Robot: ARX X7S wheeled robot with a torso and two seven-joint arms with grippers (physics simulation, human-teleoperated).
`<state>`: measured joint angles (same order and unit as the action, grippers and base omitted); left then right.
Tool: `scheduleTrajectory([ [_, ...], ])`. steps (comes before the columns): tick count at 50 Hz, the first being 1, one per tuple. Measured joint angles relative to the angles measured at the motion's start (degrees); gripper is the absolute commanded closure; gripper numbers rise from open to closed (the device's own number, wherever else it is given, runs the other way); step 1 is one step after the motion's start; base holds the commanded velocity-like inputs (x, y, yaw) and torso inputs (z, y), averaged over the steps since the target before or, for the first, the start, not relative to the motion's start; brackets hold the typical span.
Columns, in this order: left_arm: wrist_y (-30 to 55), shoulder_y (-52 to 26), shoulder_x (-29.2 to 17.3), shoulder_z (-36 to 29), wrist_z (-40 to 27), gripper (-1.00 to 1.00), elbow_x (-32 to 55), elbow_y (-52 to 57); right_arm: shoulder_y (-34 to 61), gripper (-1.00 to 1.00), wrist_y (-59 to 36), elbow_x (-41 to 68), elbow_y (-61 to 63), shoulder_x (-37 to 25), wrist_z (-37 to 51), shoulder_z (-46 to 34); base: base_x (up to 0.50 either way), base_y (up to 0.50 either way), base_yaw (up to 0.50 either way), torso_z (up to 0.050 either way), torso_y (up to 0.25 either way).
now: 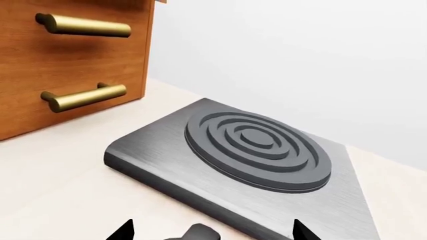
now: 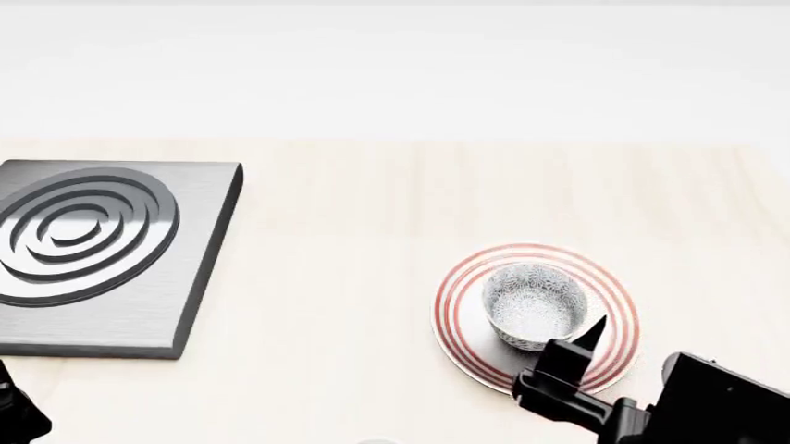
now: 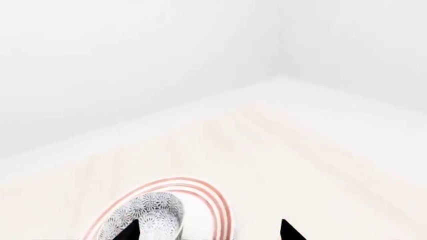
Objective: Pick the akita bowl between the plate and the ramekin and place it on the plate.
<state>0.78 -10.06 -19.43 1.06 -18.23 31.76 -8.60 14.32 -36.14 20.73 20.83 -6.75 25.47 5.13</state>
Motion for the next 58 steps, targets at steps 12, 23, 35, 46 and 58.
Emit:
scheduleTrajectory([
  [12,-0.14,0.05,-0.09,-0.04,-0.15,-1.00,0.11,0.33,-2.30,-1.00,3.49,-1.27,1.49,-1.13,0.70,-0.41,0.00,0.00,0.00,0.000,0.000],
  [23,-0.01,0.35,-0.27,-0.01,-0.39,-1.00,0.46,1.43,-3.75,-1.00,4.92,-1.90,4.03,-2.55,1.63,0.05,0.00,0.00,0.00,0.000,0.000],
  [35,0.58,0.96,-0.67,0.22,-0.94,-1.00,1.32,3.69,-4.64,-1.00,4.61,-1.44,6.43,-3.71,2.57,0.92,0.00,0.00,0.00,0.000,0.000],
  [46,1.55,2.04,-1.39,0.79,-1.62,-1.00,2.82,7.24,-5.06,-1.00,3.26,-0.38,8.67,-4.63,3.40,1.89,0.00,0.00,0.00,0.000,0.000],
  [58,2.58,3.31,-2.27,1.37,-2.32,-1.00,4.45,11.28,-5.51,-1.00,1.43,0.73,11.69,-5.72,4.33,2.75,0.00,0.00,0.00,0.000,0.000],
])
